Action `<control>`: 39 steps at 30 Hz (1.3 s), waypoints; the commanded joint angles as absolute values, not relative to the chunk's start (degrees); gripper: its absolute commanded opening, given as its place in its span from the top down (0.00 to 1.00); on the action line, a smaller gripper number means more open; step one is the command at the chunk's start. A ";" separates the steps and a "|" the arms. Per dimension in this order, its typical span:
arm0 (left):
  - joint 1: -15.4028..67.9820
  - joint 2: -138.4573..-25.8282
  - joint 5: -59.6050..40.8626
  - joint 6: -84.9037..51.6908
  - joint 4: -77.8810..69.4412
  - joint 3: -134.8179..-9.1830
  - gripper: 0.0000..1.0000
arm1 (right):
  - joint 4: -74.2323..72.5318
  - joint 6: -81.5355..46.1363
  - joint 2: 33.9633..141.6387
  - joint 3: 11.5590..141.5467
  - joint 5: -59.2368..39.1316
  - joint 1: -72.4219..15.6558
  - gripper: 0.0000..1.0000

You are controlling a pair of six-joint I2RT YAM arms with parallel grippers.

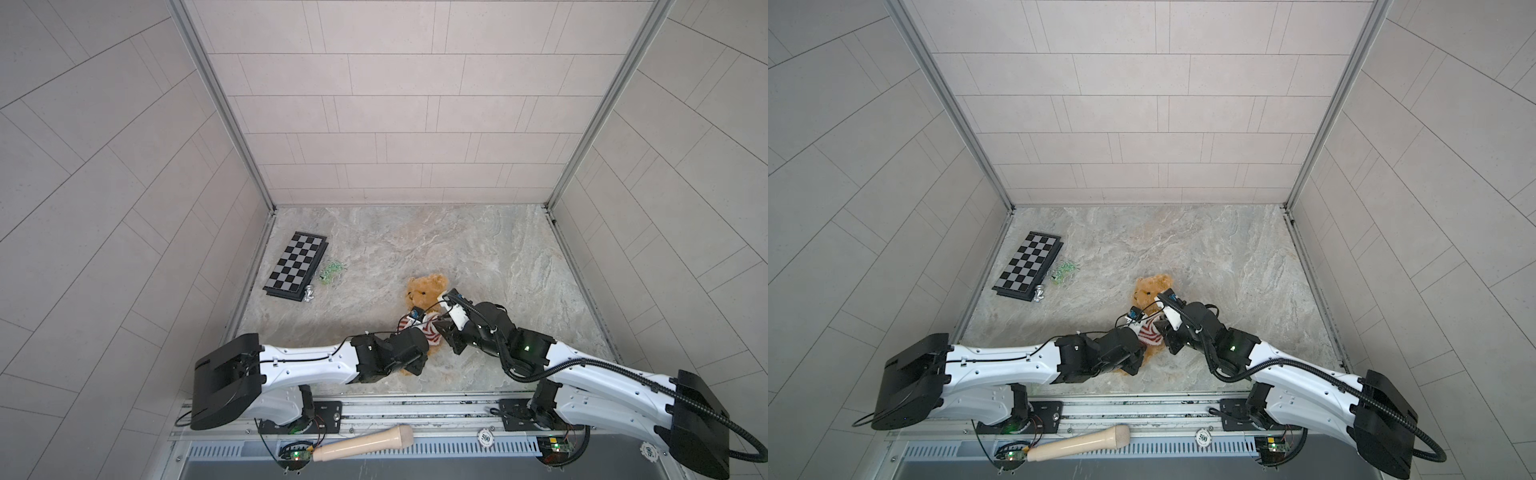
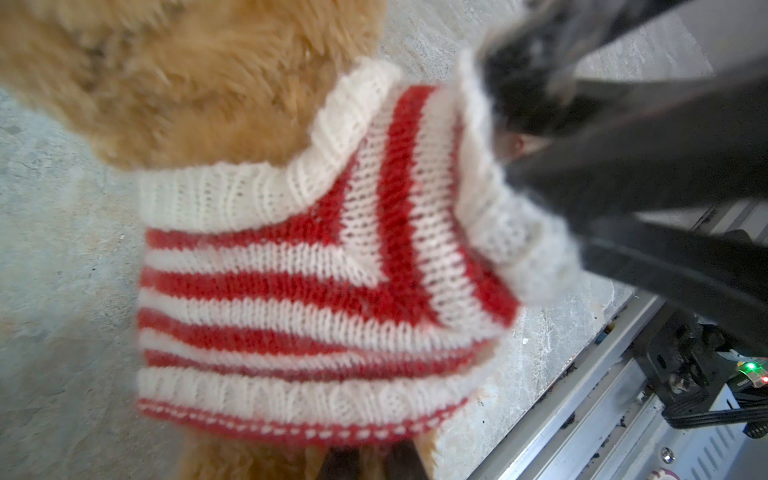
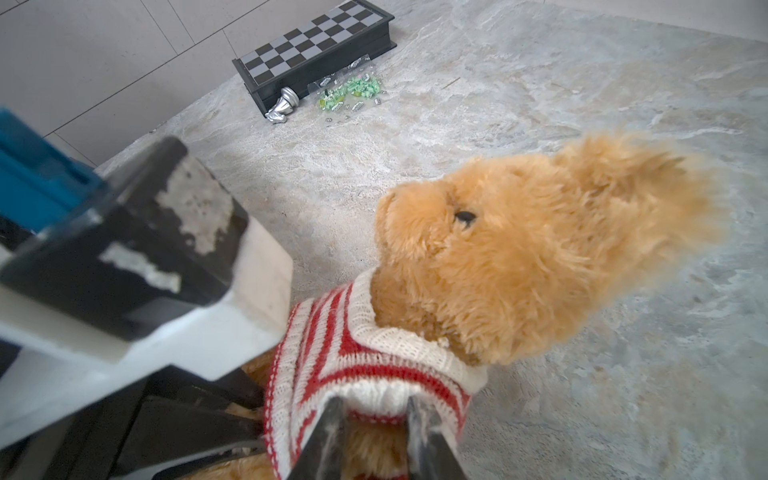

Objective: Dress the teddy bear

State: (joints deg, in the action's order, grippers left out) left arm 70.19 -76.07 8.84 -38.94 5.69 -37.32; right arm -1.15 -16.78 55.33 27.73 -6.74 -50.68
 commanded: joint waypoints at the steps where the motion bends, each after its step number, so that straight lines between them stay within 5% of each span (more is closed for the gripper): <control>1: 69.61 -75.33 10.20 -38.42 6.11 -35.71 0.89 | -2.21 -17.18 55.78 27.68 -7.99 -50.36 0.71; 11: 69.02 -74.54 10.55 -39.02 5.49 -34.59 0.91 | -0.80 -17.73 55.33 26.07 -8.48 -50.01 0.65; 25: 68.91 -74.32 10.55 -39.24 4.65 -34.19 0.92 | -1.60 -19.08 52.94 23.82 -9.46 -50.04 0.75; 37: 68.91 -74.55 10.15 -39.37 3.61 -33.57 0.92 | -6.04 -17.71 59.38 25.43 -8.13 -50.01 0.70; 39: 68.91 -74.35 10.09 -39.37 3.41 -33.28 0.92 | -6.61 -17.75 59.50 25.40 -8.09 -50.01 0.78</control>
State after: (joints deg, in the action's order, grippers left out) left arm 69.25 -74.76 9.21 -39.11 2.61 -34.70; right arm -5.85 -17.89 59.07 24.51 -8.62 -50.09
